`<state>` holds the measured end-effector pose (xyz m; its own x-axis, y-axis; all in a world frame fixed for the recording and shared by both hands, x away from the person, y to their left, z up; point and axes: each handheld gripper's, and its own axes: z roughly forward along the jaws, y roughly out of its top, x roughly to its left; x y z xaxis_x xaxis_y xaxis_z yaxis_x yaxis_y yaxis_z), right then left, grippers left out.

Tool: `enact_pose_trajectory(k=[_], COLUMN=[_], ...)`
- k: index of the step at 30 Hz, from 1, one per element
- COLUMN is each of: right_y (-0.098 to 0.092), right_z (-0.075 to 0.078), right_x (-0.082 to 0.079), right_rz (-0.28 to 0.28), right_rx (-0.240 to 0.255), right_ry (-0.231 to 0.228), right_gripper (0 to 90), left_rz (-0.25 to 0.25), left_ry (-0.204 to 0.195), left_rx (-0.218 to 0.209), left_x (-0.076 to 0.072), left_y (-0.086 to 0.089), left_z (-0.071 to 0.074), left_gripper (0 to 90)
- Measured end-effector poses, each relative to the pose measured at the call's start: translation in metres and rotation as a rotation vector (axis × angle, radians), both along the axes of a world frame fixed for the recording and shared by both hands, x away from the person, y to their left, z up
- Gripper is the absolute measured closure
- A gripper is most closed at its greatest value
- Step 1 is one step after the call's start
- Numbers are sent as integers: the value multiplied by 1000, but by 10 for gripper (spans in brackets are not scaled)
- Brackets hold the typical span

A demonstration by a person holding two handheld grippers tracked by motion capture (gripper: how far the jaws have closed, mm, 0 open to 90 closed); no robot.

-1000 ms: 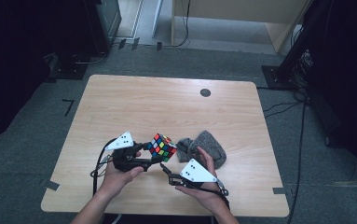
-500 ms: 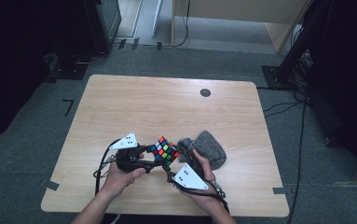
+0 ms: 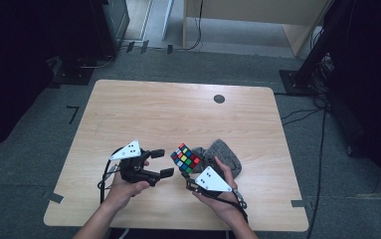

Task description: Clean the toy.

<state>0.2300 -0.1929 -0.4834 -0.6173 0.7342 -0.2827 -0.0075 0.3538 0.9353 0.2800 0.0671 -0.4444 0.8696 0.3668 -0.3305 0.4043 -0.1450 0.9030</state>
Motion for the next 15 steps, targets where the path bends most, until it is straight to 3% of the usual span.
enact_pose_trajectory(k=[4,9,15], right_y=[-9,-17,-17], right_z=[5,17,30], right_x=[3,2,-3], right_rz=[-16,-29,-35], right_rx=[52,136,204], right_ry=[16,54,124], right_gripper=[342,342,343], left_rz=[13,66,72], left_ry=[-34,-102,-208], left_rx=[17,125,238], left_x=[0,0,-8], left_y=[4,1,-9], left_z=[0,-7,-12], left_gripper=[141,142,143])
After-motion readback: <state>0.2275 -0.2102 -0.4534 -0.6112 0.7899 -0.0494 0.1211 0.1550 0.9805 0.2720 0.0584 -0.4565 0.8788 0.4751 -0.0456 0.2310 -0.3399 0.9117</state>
